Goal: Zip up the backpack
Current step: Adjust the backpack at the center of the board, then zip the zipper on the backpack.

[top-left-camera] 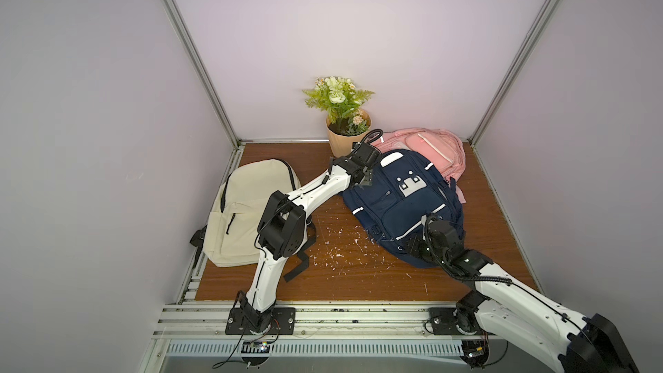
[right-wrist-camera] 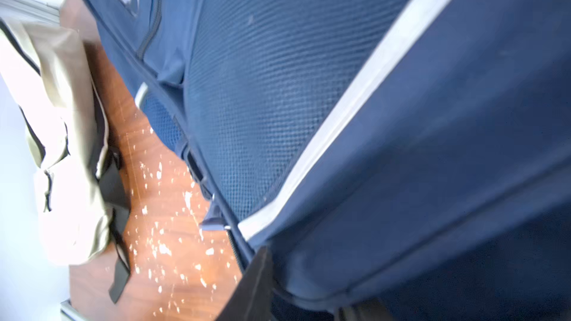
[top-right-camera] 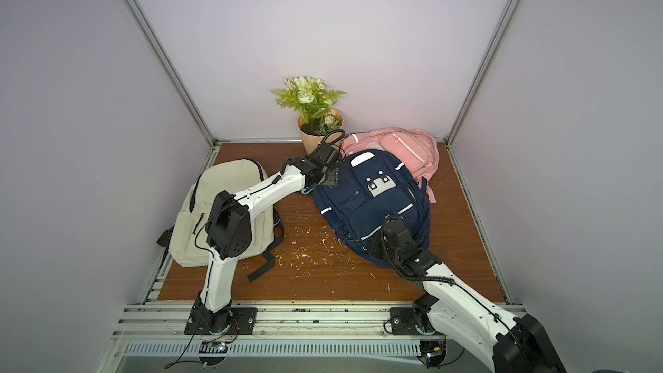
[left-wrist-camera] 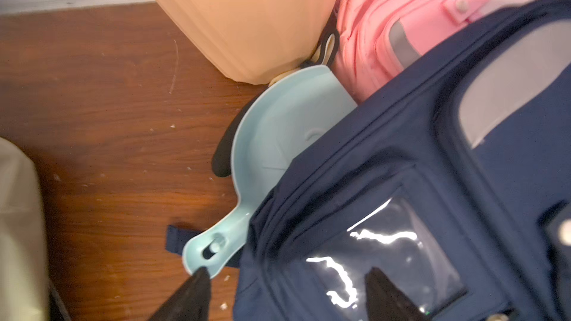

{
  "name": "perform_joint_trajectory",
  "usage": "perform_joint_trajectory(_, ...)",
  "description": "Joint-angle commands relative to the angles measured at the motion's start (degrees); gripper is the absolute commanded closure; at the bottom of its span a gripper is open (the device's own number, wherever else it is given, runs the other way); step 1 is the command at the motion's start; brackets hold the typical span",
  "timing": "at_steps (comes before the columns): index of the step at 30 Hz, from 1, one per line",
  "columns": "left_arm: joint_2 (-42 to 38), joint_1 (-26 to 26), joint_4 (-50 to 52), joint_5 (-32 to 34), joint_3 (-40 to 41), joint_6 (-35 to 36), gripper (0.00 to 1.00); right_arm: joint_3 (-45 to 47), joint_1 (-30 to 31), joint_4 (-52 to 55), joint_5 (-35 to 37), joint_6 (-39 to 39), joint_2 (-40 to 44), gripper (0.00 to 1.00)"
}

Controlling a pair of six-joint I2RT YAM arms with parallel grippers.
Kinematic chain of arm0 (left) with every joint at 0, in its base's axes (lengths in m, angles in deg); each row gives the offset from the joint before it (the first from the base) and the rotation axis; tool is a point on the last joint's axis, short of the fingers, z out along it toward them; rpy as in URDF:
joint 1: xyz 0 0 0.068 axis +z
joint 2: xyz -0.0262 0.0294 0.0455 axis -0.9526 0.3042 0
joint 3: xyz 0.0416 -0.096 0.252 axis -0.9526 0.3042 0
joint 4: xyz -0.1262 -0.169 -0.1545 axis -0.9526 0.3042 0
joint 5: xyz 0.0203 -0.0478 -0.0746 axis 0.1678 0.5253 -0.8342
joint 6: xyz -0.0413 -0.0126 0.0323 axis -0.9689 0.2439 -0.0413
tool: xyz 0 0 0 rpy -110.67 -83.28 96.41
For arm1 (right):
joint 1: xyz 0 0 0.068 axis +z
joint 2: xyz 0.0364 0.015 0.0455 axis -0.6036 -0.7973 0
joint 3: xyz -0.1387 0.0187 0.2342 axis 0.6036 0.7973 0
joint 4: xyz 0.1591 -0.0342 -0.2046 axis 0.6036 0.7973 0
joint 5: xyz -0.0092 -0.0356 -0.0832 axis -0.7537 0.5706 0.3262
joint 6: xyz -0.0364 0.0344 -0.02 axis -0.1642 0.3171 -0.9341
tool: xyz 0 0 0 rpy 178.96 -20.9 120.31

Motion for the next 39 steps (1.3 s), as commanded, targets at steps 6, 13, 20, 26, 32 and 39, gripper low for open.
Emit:
perform_joint_trajectory(6,-13.70,-10.38,-10.98,-9.69,16.82,-7.23,0.20,-2.41,0.27,3.01,2.92,-1.83,1.13,0.60)
perform_joint_trajectory(13,-10.12,-15.16,-20.37,-17.95,22.03,-6.04,0.31,-1.89,0.77,6.67,4.40,-2.51,5.34,0.60)
perform_joint_trajectory(20,-5.70,-15.27,-22.40,-18.89,21.94,-6.18,0.32,0.34,2.57,7.01,3.59,-1.61,8.37,0.59)
perform_joint_trajectory(26,-2.87,-15.06,-20.65,-16.54,21.25,-6.50,0.20,0.56,5.72,7.26,4.55,-0.20,10.10,0.59)
perform_joint_trajectory(32,-1.78,-14.99,-23.81,-19.09,21.63,-6.46,0.32,1.39,10.58,3.80,5.77,2.19,11.23,0.59)
perform_joint_trajectory(39,-2.27,-14.99,-27.07,-21.54,22.74,-7.57,0.50,5.58,14.47,-7.87,6.44,7.65,8.92,0.57)
